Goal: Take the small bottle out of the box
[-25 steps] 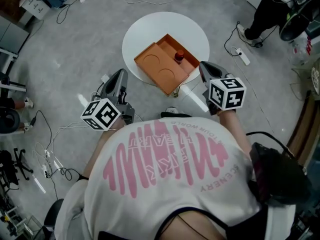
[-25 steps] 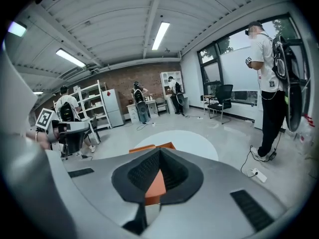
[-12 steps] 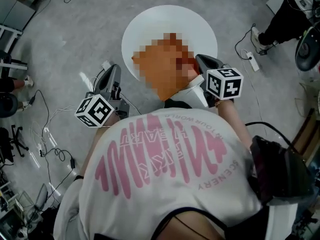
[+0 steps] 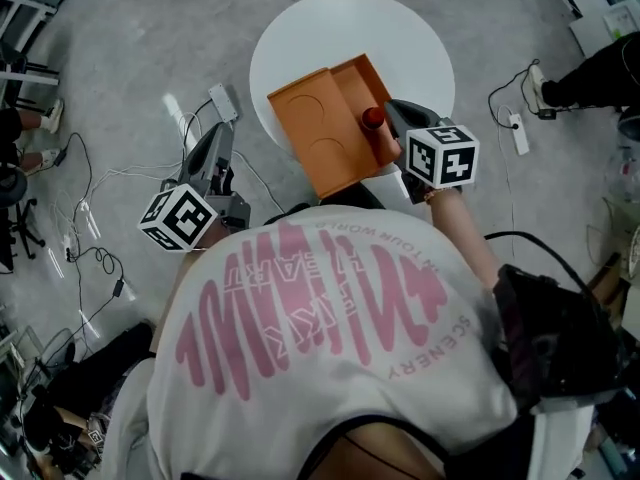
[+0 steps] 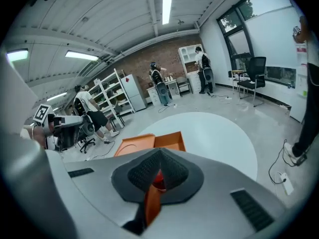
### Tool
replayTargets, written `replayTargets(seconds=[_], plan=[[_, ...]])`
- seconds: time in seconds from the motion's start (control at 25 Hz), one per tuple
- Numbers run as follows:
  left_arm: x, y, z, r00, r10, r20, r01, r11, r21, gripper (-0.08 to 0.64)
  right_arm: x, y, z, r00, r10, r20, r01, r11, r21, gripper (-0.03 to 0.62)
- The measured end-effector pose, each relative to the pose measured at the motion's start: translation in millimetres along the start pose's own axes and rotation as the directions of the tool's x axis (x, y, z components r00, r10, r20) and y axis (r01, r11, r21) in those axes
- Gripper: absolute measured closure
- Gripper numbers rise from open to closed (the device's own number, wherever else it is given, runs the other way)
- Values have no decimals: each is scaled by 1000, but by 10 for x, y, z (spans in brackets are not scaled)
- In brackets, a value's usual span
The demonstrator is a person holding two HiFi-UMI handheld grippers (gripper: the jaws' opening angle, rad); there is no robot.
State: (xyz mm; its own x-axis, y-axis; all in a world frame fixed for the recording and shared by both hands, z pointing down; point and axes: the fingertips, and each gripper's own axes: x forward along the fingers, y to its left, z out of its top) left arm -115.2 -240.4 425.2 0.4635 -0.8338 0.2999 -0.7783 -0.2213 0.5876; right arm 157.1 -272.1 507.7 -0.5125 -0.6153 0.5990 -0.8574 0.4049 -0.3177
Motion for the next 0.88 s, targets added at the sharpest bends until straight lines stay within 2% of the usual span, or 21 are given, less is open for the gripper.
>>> replayTargets(seconds=[0.08,0.12,0.16,0.2,0.32,0.6,0.88], plan=[[25,44,1,1000,18,0,-18,1000,-5,552,117,13,-3,999,34,5,-34,999,-4,574],[18,55,-3,1000,29,1,-29,1000,-6,552,163,31,-17,999,53,4,-53,999,-2,542],[7,56,-4,999,38,2,-38,999,-8,552,196,50,-33,998,70,2,-70,998,2,482],[-2,47,1,999,44,4,-44,999,-9,552,219,66,-49,997,82,-1,-82,997,6,456],[-4,-6,20,999,44,4,-44,999,-5,552,254,87,-106,995,99,-13,-99,995,4,426],[-29,-65,65,998,60,17,-59,998,-26,552,287,144,-335,992,108,-65,-111,993,-49,397],[-24,-143,154,997,79,14,-79,997,-1,552,323,89,-409,992,93,-91,-101,991,-86,385]])
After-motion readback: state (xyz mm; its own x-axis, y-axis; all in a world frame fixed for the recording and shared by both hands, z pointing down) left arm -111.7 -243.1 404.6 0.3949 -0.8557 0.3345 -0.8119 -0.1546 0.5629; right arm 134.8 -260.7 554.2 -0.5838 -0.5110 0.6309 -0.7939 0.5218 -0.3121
